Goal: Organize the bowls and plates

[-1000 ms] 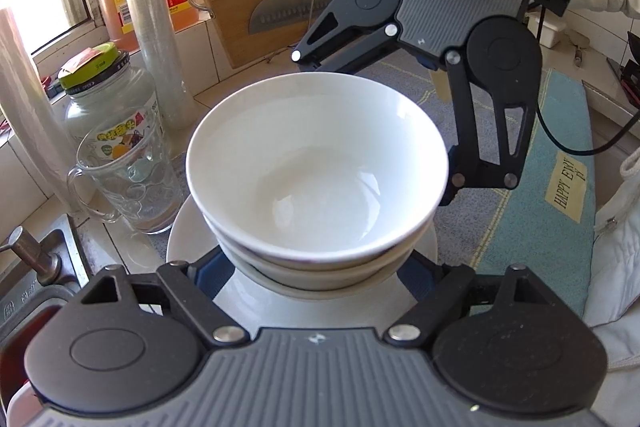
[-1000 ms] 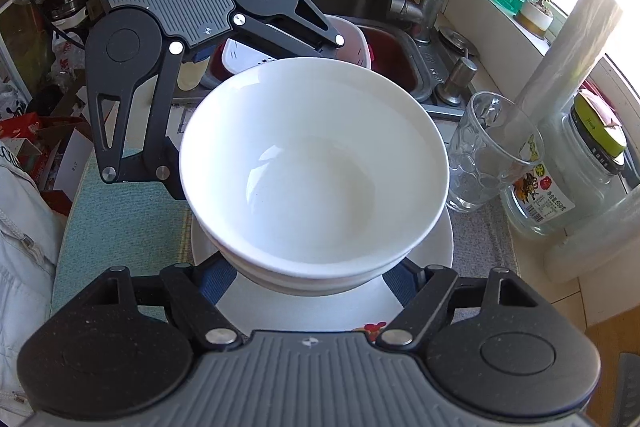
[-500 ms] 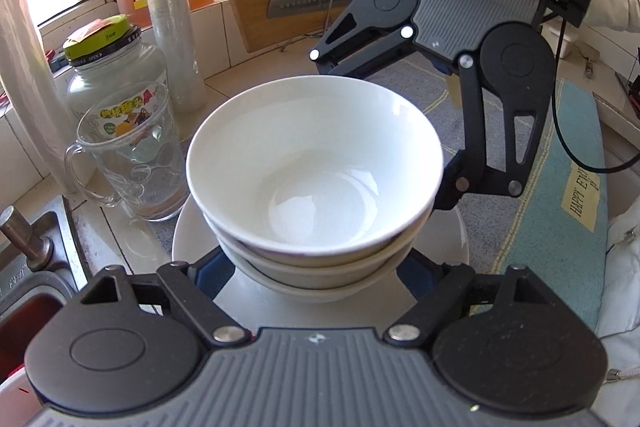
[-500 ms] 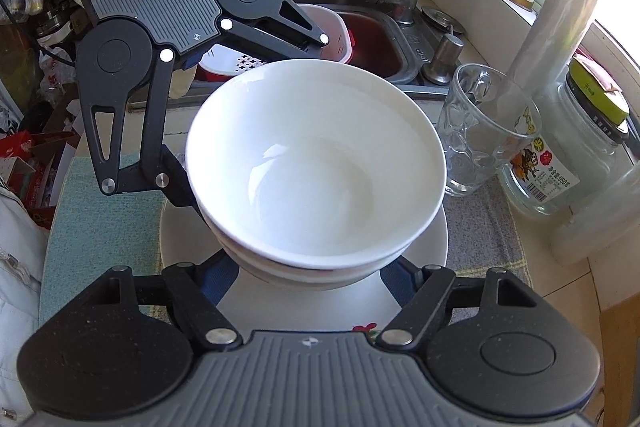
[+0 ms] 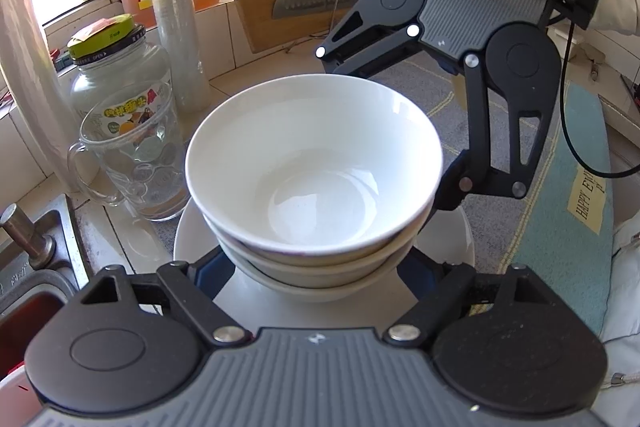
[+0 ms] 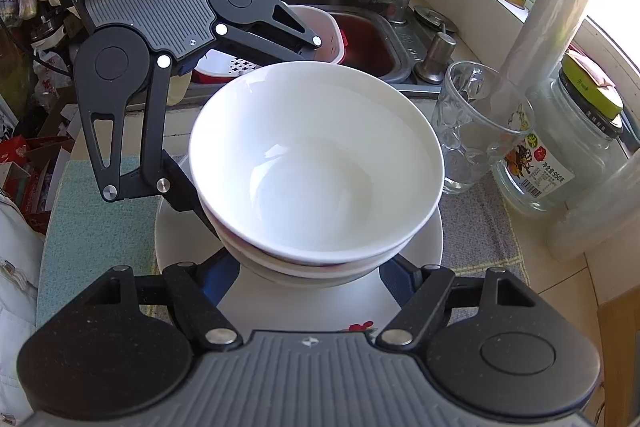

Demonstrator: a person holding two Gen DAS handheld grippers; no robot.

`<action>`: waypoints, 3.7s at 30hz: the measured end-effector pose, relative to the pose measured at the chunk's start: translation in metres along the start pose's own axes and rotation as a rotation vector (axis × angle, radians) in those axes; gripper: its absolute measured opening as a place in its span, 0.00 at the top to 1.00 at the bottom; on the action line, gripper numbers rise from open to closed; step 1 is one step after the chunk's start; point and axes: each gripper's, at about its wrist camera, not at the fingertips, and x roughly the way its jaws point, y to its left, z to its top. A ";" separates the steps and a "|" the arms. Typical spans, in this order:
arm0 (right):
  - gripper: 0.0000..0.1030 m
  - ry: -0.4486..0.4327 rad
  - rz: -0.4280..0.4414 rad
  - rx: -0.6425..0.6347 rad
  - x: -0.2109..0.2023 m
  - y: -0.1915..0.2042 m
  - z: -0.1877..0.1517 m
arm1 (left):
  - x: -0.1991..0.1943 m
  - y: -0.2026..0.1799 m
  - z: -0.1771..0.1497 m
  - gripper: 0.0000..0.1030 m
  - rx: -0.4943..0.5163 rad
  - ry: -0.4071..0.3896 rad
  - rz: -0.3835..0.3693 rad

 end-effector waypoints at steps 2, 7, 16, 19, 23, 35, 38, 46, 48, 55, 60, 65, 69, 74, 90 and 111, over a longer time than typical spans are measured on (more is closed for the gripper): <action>0.15 -0.005 -0.001 0.011 0.000 0.001 -0.001 | -0.001 -0.003 -0.001 0.14 0.015 -0.009 0.016; 0.05 -0.011 -0.029 0.031 -0.004 0.006 -0.006 | -0.008 -0.017 -0.001 0.07 0.061 -0.050 0.110; 0.01 -0.016 -0.160 0.094 -0.034 0.033 -0.022 | -0.050 -0.050 -0.008 0.03 -0.087 -0.190 0.290; 0.00 -0.039 -0.247 0.182 -0.053 0.046 -0.028 | -0.071 -0.071 -0.006 0.00 -0.140 -0.299 0.356; 0.00 -0.096 -0.376 0.399 -0.084 0.063 -0.045 | -0.081 -0.107 0.002 0.00 -0.243 -0.350 0.514; 0.00 -0.208 -0.573 0.872 -0.150 0.126 -0.084 | -0.120 -0.182 0.016 0.01 -0.669 -0.207 0.615; 0.00 -0.218 -0.589 0.863 -0.159 0.141 -0.083 | -0.129 -0.192 0.015 0.01 -0.687 -0.197 0.626; 0.00 -0.240 -0.610 0.849 -0.167 0.159 -0.078 | -0.143 -0.208 0.015 0.01 -0.690 -0.183 0.668; 0.00 -0.242 -0.615 0.851 -0.169 0.161 -0.078 | -0.144 -0.209 0.016 0.01 -0.693 -0.179 0.673; 0.00 -0.246 -0.619 0.849 -0.172 0.166 -0.079 | -0.147 -0.216 0.016 0.01 -0.689 -0.180 0.680; 0.00 -0.249 -0.621 0.846 -0.173 0.168 -0.080 | -0.149 -0.219 0.017 0.01 -0.693 -0.181 0.685; 0.00 -0.247 -0.625 0.847 -0.175 0.171 -0.081 | -0.150 -0.220 0.017 0.01 -0.694 -0.179 0.684; 0.00 -0.248 -0.629 0.852 -0.177 0.171 -0.083 | -0.150 -0.223 0.018 0.01 -0.689 -0.180 0.682; 0.00 -0.247 -0.636 0.858 -0.179 0.171 -0.085 | -0.149 -0.224 0.019 0.01 -0.681 -0.182 0.675; 0.00 -0.246 -0.653 0.862 -0.179 0.171 -0.086 | -0.147 -0.225 0.021 0.01 -0.685 -0.177 0.695; 0.00 -0.246 -0.660 0.860 -0.178 0.170 -0.086 | -0.146 -0.225 0.021 0.01 -0.685 -0.177 0.698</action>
